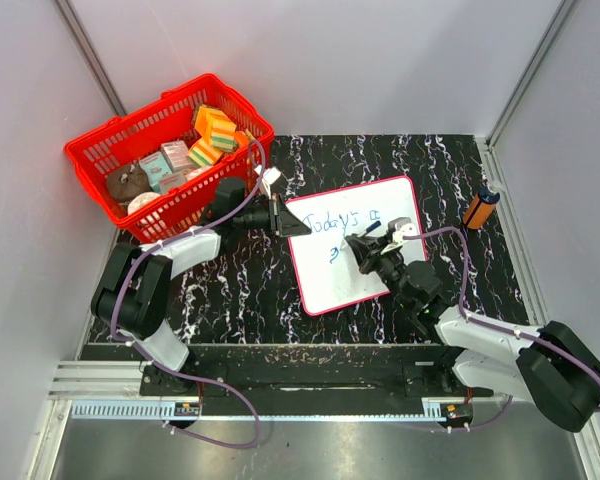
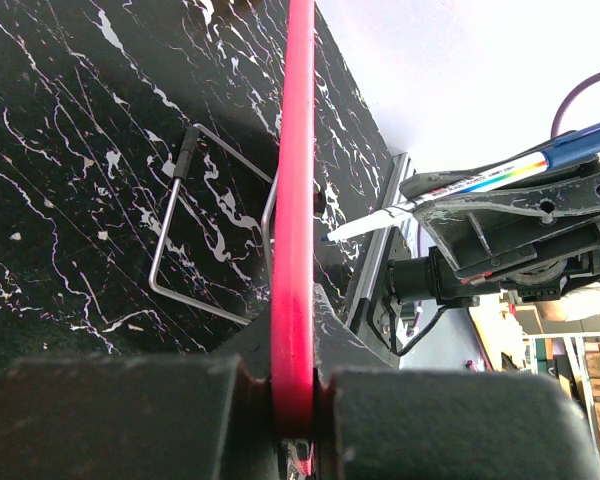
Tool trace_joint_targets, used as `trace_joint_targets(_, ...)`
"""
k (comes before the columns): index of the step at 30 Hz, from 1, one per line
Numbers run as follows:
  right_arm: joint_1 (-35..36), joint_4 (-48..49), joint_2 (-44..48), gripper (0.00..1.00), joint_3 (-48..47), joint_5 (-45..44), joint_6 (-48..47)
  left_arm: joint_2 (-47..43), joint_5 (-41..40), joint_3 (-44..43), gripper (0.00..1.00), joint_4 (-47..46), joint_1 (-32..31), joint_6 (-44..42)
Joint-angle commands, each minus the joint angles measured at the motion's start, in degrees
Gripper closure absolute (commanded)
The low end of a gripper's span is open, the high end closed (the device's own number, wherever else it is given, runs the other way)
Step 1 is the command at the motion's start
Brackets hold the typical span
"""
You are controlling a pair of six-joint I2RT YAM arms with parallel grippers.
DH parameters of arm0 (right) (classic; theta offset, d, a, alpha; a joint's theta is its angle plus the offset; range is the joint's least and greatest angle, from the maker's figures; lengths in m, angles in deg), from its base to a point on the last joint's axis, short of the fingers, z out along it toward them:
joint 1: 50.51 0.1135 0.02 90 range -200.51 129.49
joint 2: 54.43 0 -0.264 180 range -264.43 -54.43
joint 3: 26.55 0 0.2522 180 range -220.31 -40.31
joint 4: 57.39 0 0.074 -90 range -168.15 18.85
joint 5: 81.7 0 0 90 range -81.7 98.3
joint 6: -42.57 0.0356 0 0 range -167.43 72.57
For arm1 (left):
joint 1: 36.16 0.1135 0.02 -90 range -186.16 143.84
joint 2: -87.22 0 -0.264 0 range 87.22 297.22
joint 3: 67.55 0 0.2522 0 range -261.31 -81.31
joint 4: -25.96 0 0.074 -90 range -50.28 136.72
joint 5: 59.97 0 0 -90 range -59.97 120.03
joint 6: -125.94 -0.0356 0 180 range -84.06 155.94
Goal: Write a sentence on the whiteboard
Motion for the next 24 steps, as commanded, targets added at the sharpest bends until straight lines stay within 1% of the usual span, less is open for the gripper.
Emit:
trace_joint_targets(1,-0.2,4.7,0.3,1.00,-2.1,0.6,0.6,0.6,-4.5,0.9,1.00,7.9,-0.1,-7.7)
trace_joint_targets(7,-0.2,4.6,-1.1,1.00,-2.5,-0.9,0.1,0.3,-4.4,1.6,1.00,7.4,-0.1,-7.6)
trace_joint_targets(16,-0.2,7.8,-4.9,1.00,-1.9,-1.8,0.9,0.0,-4.4,2.2,1.00,7.1,-0.1,-7.5)
trace_joint_targets(24,-0.3,7.4,-4.9,1.00,-1.2,-4.0,0.3,-0.3,-4.5,2.2,1.00,7.4,-0.1,-7.7)
